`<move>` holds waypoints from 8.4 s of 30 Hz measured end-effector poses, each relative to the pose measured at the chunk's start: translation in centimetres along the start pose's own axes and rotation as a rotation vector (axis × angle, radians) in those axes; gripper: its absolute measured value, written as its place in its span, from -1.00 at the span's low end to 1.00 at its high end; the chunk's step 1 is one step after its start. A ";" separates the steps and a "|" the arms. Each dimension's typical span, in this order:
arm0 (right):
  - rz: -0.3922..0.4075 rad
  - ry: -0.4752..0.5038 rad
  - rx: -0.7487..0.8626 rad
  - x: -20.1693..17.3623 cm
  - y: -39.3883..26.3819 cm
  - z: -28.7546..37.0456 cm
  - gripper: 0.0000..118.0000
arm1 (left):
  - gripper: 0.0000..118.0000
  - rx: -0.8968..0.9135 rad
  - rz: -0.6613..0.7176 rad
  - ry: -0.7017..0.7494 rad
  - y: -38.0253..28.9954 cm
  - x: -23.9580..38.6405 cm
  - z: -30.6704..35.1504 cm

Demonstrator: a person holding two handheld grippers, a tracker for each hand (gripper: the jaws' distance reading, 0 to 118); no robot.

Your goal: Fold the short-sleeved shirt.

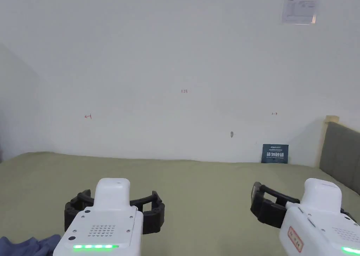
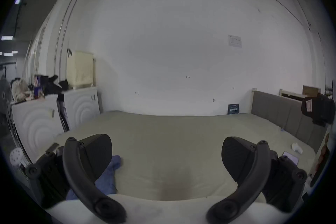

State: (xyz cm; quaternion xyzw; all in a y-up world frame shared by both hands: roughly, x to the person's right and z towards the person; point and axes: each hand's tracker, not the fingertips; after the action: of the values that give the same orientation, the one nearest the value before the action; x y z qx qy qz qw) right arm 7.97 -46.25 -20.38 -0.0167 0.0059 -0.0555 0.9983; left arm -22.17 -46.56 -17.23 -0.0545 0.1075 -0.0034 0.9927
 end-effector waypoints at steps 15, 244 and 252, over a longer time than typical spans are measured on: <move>0.147 0.011 -0.020 -1.3 -0.7 0.9 0.99 | 1.00 -0.005 0.016 -0.057 0.9 -0.3 0.2; 0.099 0.060 -0.493 12.1 2.0 -13.3 -0.94 | -0.97 -0.505 -0.040 0.071 -1.1 -19.0 -11.7; 0.068 0.061 -0.363 12.0 8.7 -9.4 -0.94 | -0.97 -0.357 -0.081 0.069 7.9 -16.8 -10.4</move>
State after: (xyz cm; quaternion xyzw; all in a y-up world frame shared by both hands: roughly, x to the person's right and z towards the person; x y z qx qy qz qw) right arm 20.68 -39.29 -30.24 -0.1945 0.0468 -0.0203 0.9796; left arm -40.82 -39.48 -24.62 -0.2338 0.1381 -0.0261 0.9621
